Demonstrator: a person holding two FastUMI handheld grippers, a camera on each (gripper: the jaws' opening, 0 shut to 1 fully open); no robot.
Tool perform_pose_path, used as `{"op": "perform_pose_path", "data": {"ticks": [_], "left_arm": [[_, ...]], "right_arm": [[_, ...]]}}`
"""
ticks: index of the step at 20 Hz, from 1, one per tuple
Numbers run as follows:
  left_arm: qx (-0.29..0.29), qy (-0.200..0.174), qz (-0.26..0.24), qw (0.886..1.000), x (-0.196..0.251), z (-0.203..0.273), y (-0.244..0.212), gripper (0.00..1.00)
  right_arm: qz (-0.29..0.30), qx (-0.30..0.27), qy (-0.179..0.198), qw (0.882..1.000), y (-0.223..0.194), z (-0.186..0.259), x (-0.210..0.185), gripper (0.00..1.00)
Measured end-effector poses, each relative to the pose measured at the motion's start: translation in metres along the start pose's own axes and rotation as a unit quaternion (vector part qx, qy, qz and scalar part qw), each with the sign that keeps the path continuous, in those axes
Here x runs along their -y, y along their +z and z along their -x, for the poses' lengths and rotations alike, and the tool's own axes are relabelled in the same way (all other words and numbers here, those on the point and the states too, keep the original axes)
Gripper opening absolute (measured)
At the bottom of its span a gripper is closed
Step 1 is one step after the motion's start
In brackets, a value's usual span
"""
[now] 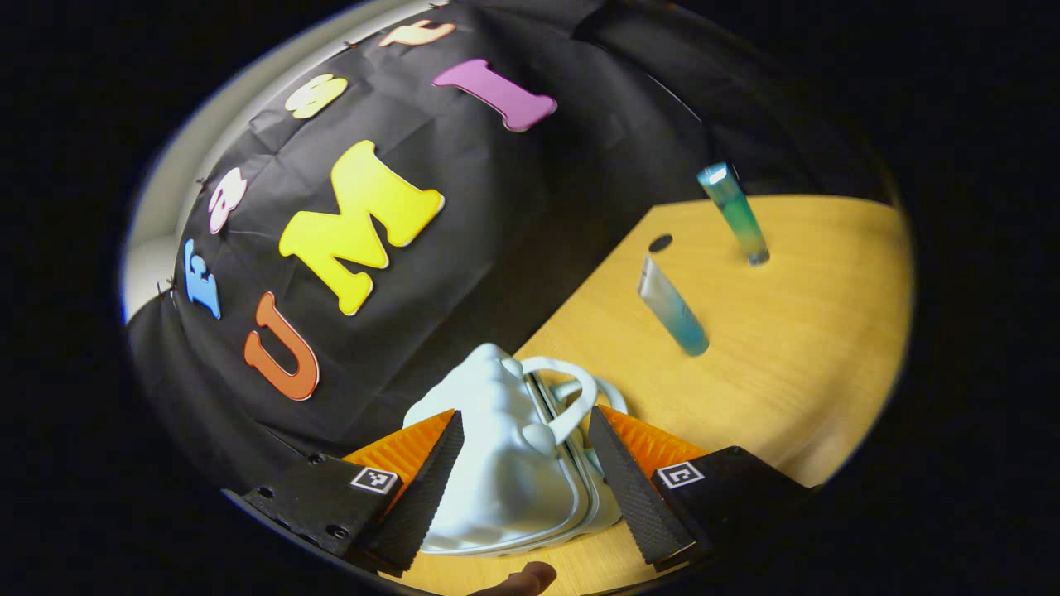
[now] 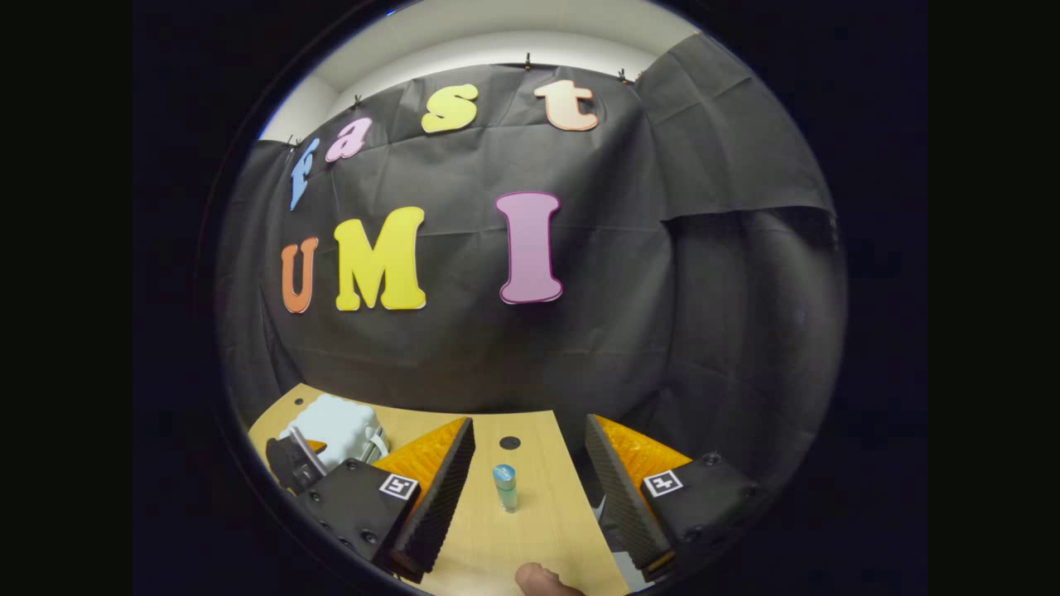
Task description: First open the suitcase, pack the skin care products into it, and then close the suitcase.
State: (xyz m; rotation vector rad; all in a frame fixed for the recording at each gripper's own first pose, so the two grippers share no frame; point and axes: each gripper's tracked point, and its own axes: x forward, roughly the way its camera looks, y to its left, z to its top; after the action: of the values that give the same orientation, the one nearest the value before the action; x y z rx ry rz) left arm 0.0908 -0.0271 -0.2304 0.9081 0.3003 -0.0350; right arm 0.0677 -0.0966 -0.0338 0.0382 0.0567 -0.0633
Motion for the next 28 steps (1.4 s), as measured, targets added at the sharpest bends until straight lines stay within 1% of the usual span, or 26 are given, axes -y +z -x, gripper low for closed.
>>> {"op": "perform_pose_path", "data": {"ticks": [2,5,7,8,9,10,11,12,14,15,16,17,18,19,21,22,23,25,28], "left_arm": [[-0.027,0.000,-0.071,0.997,0.011,-0.016,-0.008,0.97],[-0.045,0.015,-0.172,0.984,0.016,-0.034,-0.004,0.93],[-0.067,0.014,-0.226,0.972,0.022,-0.046,-0.012,0.86],[-0.076,0.006,-0.247,0.966,0.027,-0.051,-0.015,0.77],[-0.084,0.006,-0.266,0.960,0.024,-0.055,-0.017,0.72],[-0.086,0.007,-0.283,0.955,0.024,-0.057,-0.016,0.60],[-0.086,0.009,-0.296,0.951,0.022,-0.058,-0.013,0.57],[-0.087,0.005,-0.299,0.950,0.022,-0.059,-0.013,0.43],[-0.088,-0.009,-0.302,0.949,0.027,-0.062,-0.017,0.28],[-0.089,-0.017,-0.307,0.947,0.028,-0.063,-0.017,0.25],[-0.081,-0.022,-0.301,0.950,0.028,-0.065,-0.014,0.15],[-0.077,-0.029,-0.289,0.954,0.030,-0.063,-0.014,0.14],[-0.073,-0.030,-0.282,0.956,0.028,-0.062,-0.014,0.11],[-0.068,-0.026,-0.277,0.958,0.024,-0.060,-0.011,0.11],[-0.051,-0.012,-0.263,0.963,0.013,-0.053,-0.002,0.06],[-0.046,-0.012,-0.245,0.968,0.005,-0.051,-0.001,0.03],[-0.038,-0.012,-0.223,0.974,-0.007,-0.049,-0.001,0.03],[-0.021,-0.007,-0.194,0.981,-0.031,-0.039,0.009,0.03],[0.006,-0.003,-0.123,0.992,-0.068,-0.024,0.016,0.02]], "right_arm": [[-0.005,-0.004,0.002,1.000,-0.006,-0.008,0.011,0.80],[-0.019,-0.016,0.005,1.000,-0.021,-0.019,0.026,0.80],[-0.022,-0.022,0.000,1.000,-0.030,-0.022,0.036,0.80],[-0.021,-0.020,-0.003,1.000,-0.030,-0.022,0.041,0.80],[-0.020,-0.019,-0.007,1.000,-0.030,-0.020,0.044,0.80],[-0.019,-0.020,-0.007,1.000,-0.031,-0.017,0.045,0.80],[-0.017,-0.022,-0.008,1.000,-0.032,-0.014,0.045,0.80],[-0.013,-0.024,-0.010,1.000,-0.033,-0.012,0.045,0.80],[-0.009,-0.024,-0.011,1.000,-0.033,-0.005,0.041,0.80],[-0.008,-0.024,-0.014,1.000,-0.032,-0.002,0.039,0.80],[-0.006,-0.023,-0.017,1.000,-0.030,0.001,0.036,0.80],[-0.005,-0.019,-0.022,1.000,-0.027,0.005,0.032,0.80],[-0.003,-0.016,-0.028,0.999,-0.024,0.010,0.029,0.80],[-0.003,-0.014,-0.032,0.999,-0.022,0.014,0.024,0.80],[0.000,-0.008,-0.038,0.999,-0.016,0.023,0.011,0.80],[0.002,-0.006,-0.042,0.999,-0.014,0.027,0.005,0.80],[0.002,-0.003,-0.042,0.999,-0.010,0.031,-0.003,0.80],[0.008,0.007,-0.046,0.999,-0.004,0.038,-0.019,0.80],[0.015,0.019,-0.048,0.999,0.005,0.045,-0.047,0.80]]}}
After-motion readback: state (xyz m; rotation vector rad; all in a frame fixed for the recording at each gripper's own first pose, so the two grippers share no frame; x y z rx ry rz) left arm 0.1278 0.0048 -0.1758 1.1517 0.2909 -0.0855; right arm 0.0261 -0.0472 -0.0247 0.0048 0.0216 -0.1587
